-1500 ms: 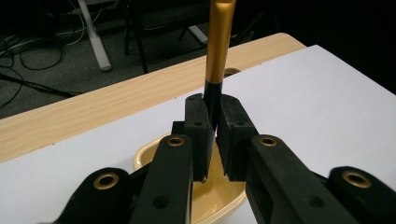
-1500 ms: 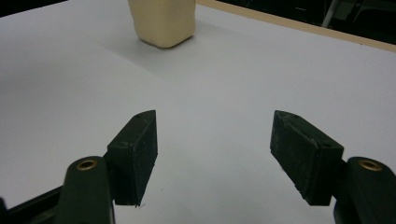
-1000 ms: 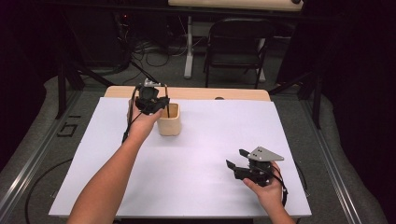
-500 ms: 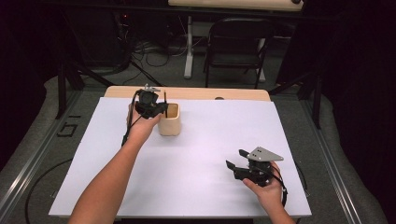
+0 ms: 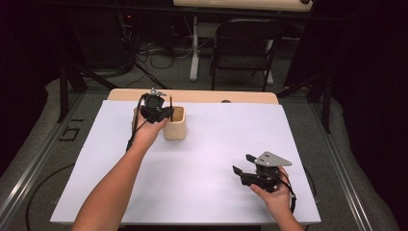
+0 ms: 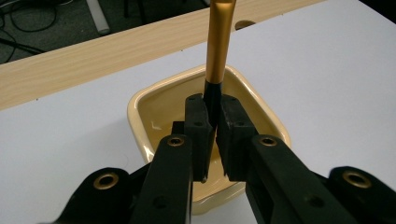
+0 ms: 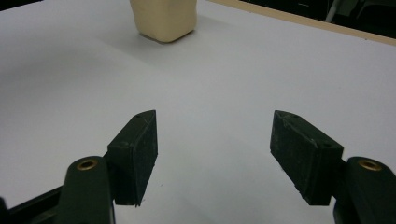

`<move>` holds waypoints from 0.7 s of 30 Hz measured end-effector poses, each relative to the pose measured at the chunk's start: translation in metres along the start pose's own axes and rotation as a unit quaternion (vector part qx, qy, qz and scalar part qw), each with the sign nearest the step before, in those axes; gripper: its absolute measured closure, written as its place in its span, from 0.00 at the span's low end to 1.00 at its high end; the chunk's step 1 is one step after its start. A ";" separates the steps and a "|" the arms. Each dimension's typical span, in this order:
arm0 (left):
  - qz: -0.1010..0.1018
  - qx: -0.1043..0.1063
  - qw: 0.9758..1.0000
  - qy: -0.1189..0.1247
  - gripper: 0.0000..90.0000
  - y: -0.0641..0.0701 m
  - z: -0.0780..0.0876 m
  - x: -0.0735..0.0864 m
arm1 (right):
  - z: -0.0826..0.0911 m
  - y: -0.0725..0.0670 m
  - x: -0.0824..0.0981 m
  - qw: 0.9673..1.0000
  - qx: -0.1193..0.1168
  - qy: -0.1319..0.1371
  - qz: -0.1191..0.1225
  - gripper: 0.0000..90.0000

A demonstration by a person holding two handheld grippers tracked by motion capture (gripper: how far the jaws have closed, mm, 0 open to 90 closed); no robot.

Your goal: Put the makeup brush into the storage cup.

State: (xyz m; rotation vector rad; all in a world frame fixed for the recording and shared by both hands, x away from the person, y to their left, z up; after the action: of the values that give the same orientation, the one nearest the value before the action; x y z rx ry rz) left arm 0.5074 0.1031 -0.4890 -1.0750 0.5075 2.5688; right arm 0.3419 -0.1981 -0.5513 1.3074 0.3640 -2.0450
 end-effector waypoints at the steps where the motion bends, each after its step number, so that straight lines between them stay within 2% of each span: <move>1: 0.000 0.000 1.000 -0.001 0.92 0.000 0.000 0.000 | 0.000 0.000 0.000 1.000 0.000 0.000 0.000 0.36; 13: -0.003 -0.003 1.000 -0.010 0.92 -0.001 -0.004 0.002 | 0.000 -0.001 0.000 1.000 -0.002 -0.003 0.001 0.36; 21: -0.004 0.000 1.000 -0.005 0.91 -0.001 -0.003 0.003 | 0.000 0.000 0.000 1.000 -0.002 0.000 0.001 0.36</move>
State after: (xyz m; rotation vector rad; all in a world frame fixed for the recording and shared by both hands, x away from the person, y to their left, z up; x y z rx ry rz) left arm 0.5078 0.1029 -0.4935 -1.0615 0.4980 2.5661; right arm 0.3416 -0.1979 -0.5514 1.3059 0.3662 -2.0422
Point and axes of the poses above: each handheld gripper's, and its own axes: z roughly backward along the jaws, x roughly out of its underside, y roughly to its right, the point moved 6 cm from there along -z, roughly forward along the jaws, and after that the axes turned 9 degrees about z, right-handed, at the moved point
